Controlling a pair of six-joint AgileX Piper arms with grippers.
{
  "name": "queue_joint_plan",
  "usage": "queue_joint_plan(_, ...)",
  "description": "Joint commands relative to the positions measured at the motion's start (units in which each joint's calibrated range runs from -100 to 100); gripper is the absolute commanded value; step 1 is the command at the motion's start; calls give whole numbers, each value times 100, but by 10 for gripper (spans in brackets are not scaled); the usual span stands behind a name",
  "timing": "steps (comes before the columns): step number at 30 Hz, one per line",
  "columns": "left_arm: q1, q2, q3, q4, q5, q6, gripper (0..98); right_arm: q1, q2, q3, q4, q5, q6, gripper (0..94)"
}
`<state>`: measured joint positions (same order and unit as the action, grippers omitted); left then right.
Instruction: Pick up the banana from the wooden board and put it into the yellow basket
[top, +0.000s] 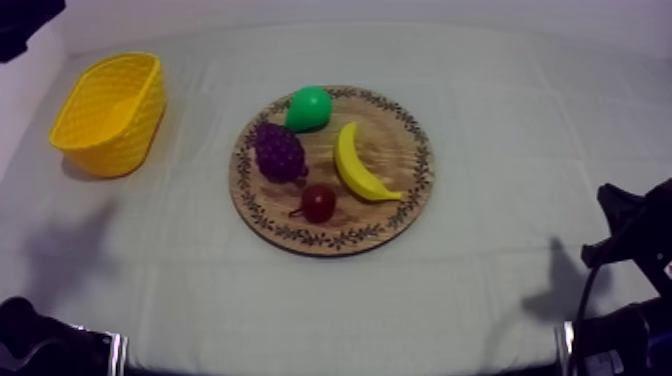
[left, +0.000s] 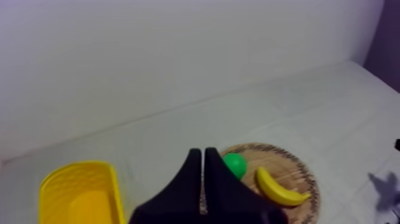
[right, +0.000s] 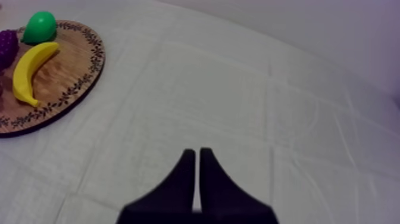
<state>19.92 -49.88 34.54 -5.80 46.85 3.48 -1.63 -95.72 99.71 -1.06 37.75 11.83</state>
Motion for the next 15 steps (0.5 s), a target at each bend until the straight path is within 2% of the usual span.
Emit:
queue_joint_plan(1, 366, 448, -812, -5, 341, 26, 0, 2, -3, -5, 1, -1, 2, 6)
queue_joint_plan(8, 1032, 1525, -1852, -17, 820, 233, 0, 2, -3, -5, 1, -1, 2, 6)
queue_joint_plan(15, 1509, 2558, -2533, 0, 1217, 757, 0, 2, -3, -5, 1, -1, 2, 6)
